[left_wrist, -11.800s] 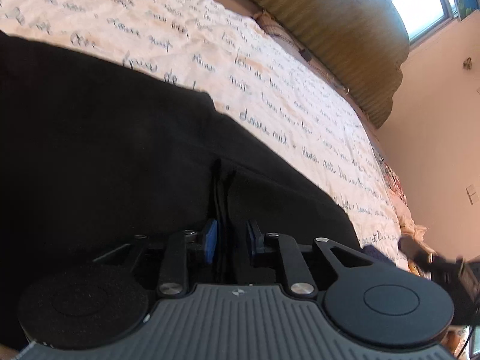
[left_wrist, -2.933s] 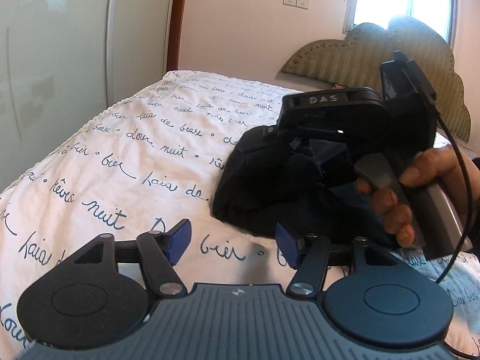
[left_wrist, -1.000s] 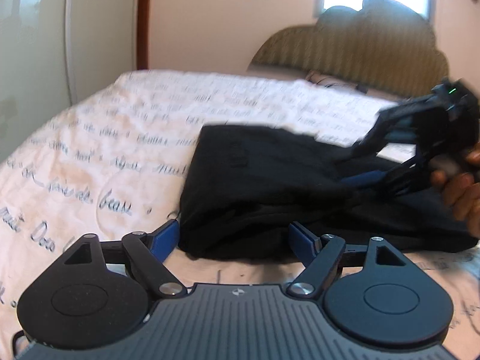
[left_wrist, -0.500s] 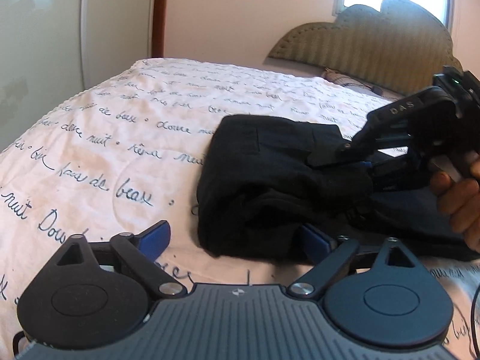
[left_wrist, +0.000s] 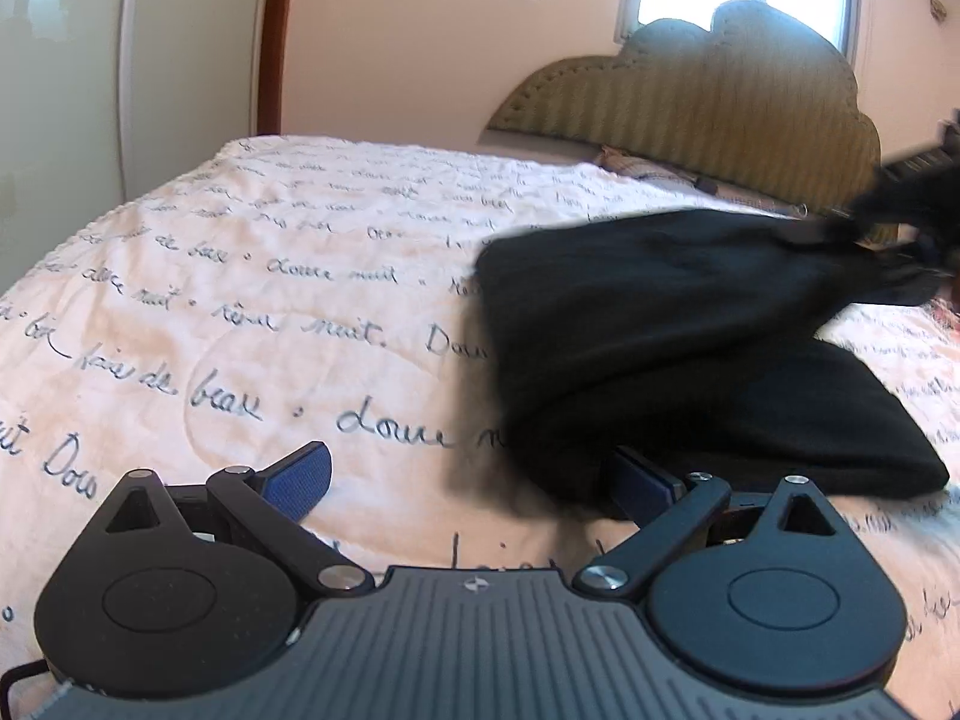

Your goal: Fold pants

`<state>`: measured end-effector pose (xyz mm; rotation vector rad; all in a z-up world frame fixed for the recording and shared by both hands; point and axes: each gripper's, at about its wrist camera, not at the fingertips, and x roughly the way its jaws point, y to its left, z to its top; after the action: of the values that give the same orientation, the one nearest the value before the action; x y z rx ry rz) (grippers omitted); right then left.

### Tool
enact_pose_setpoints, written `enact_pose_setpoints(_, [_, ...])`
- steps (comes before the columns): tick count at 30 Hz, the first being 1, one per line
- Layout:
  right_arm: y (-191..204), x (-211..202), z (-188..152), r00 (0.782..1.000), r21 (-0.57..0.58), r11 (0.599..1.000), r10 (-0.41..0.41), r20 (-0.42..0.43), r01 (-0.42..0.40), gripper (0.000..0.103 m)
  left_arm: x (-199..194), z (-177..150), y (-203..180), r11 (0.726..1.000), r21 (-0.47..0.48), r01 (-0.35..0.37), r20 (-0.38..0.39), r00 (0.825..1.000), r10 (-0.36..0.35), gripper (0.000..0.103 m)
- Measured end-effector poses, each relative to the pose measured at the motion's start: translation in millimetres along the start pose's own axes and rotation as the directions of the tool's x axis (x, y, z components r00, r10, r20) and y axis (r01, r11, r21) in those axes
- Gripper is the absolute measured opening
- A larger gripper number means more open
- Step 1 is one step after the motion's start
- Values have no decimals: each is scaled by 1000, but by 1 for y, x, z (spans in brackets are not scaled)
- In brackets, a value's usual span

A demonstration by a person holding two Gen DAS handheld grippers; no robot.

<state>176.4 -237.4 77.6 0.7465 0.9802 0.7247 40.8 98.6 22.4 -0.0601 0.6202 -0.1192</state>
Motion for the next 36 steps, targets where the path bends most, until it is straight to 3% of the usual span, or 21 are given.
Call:
enact_pose_setpoints(4, [-46,-54,-26,991,71,989,-135,27,133,13,1,-1,-8,998,21,58,-9,998,-58,100])
enact_pose_setpoints(7, [-83,-65,-43,982,173,969,-184,44,174,13,4,3,-25,993,70,99,-17,995,-98,98])
enact_pose_setpoints(15, [-69,-91,-42,985,121,989,-104,138,88,13,-2,11,-59,981,132,139,15,990,-143,100])
enact_pose_setpoints(20, [-97,-107,-55,977,206,972,-147,157,114,13,4,4,-69,978,152,142,-20,990,-140,99])
enact_pose_setpoints(24, [-104,-108,-59,975,266,963,-97,202,41,13,5,4,-71,976,170,139,-22,990,-137,99])
enact_pose_setpoints(32, [-107,-93,-43,977,265,952,-185,102,153,14,14,-15,-62,984,136,110,-70,992,-101,99])
enact_pose_setpoints(34, [-108,-91,-42,977,264,950,-195,89,166,19,15,-15,-61,984,132,117,-69,992,-109,100])
enact_pose_setpoints(36, [-107,-86,-42,977,252,952,-199,71,176,30,16,-14,-60,984,128,120,-74,991,-112,99])
